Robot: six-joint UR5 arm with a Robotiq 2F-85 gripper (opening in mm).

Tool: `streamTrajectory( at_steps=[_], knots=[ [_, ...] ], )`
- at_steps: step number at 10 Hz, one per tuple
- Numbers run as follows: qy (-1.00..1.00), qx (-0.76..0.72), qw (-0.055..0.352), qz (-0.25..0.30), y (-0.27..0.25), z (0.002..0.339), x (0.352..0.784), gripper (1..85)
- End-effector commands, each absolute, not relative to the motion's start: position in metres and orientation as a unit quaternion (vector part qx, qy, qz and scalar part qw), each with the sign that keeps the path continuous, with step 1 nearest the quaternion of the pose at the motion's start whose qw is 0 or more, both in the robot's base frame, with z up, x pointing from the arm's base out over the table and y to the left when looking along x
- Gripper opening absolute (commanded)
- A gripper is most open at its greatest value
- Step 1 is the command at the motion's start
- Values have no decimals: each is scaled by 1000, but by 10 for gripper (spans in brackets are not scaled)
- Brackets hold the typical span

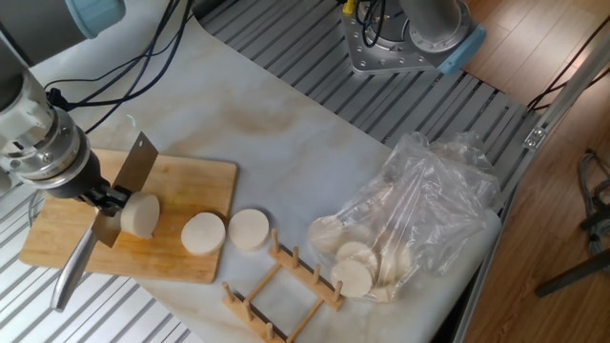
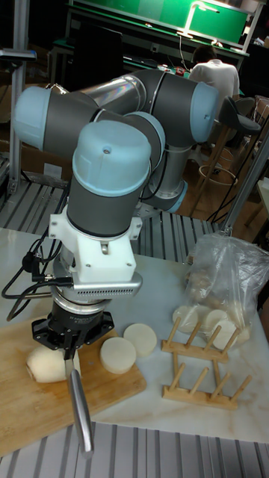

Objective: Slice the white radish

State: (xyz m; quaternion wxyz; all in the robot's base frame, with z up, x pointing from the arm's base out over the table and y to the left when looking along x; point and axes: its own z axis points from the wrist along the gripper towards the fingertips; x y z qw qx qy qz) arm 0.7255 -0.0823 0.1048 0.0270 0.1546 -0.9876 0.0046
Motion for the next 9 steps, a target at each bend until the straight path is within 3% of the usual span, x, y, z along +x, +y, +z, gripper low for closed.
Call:
streamTrajectory(
  at_steps=[1,7,9],
  knots=[
    [-988,151,28,13,-84,100,725,13],
    [-988,150,45,-7,-75,123,722,13],
    [-989,145,30,-28,-68,111,720,13]
  ],
)
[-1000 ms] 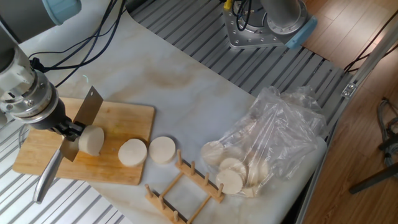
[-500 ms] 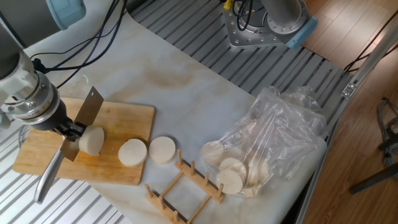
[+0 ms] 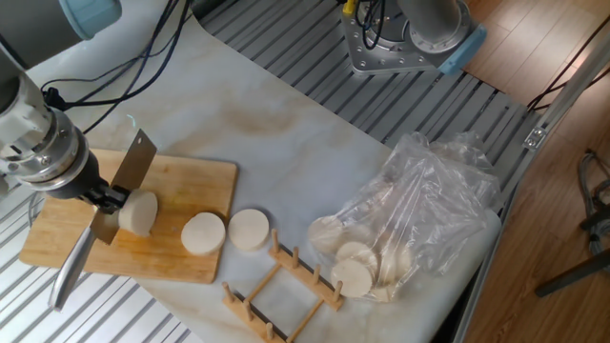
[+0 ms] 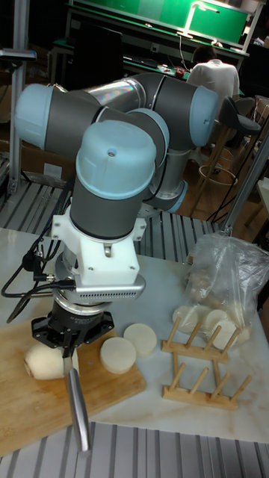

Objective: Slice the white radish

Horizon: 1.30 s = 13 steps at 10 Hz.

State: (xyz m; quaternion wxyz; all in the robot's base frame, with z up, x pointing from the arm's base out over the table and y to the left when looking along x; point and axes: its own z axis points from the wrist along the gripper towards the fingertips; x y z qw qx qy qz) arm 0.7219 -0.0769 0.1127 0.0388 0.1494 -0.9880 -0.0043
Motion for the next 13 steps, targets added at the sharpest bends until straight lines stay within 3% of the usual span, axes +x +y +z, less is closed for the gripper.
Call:
streamTrajectory(
  at_steps=[1,3,8,13],
  knots=[
    [-989,146,22,-30,-69,103,722,13],
    [-990,140,7,-31,-67,98,730,13],
    [-989,145,22,-34,-66,118,732,13],
    [-990,136,3,-35,-59,97,738,13]
  ],
)
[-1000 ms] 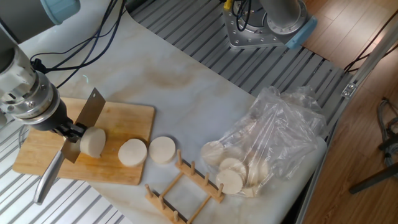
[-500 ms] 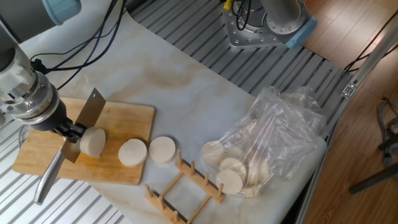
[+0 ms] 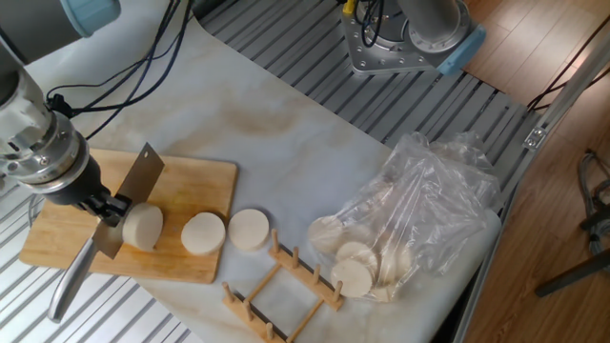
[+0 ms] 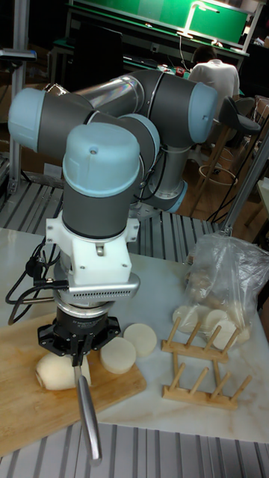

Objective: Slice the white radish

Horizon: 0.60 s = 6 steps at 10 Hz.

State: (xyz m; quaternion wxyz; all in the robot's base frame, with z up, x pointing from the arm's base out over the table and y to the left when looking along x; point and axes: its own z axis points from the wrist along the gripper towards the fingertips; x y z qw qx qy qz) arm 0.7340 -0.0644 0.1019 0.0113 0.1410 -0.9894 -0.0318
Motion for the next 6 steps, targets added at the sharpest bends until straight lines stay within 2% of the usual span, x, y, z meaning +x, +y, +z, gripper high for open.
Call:
streamTrajectory(
  at_steps=[1,6],
  knots=[
    [-990,139,11,-34,-60,105,737,13],
    [-990,137,21,-25,-64,109,735,13]
  ],
)
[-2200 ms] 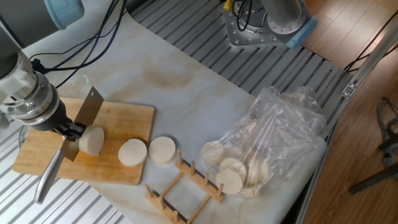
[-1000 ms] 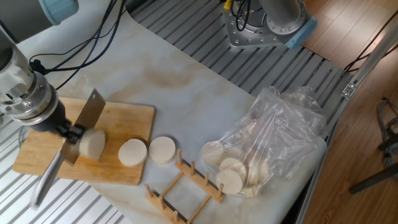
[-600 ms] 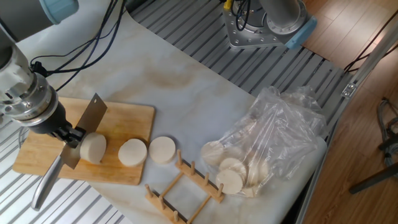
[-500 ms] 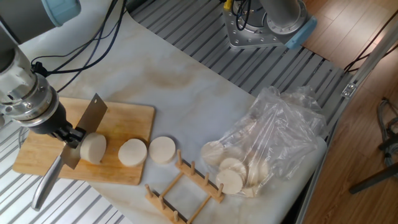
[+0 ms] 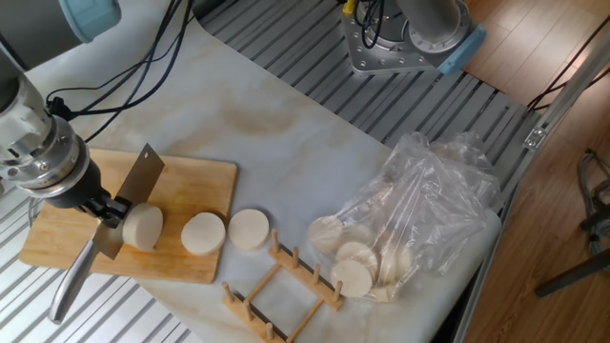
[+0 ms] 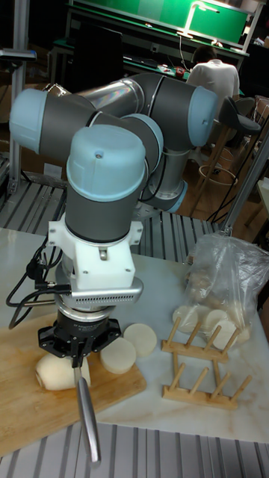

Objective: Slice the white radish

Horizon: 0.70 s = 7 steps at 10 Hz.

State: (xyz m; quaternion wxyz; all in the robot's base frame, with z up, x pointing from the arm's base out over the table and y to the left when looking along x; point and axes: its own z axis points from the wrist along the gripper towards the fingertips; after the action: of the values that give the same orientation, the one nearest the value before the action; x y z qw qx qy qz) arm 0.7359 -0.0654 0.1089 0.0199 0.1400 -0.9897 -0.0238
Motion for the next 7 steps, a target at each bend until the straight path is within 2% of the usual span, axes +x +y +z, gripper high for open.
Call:
streamTrajectory(
  at_steps=[1,3,7],
  knots=[
    [-991,131,15,-25,-59,101,735,13],
    [-990,135,16,-23,-62,95,735,13],
    [-988,147,40,-22,-71,114,728,13]
  ],
)
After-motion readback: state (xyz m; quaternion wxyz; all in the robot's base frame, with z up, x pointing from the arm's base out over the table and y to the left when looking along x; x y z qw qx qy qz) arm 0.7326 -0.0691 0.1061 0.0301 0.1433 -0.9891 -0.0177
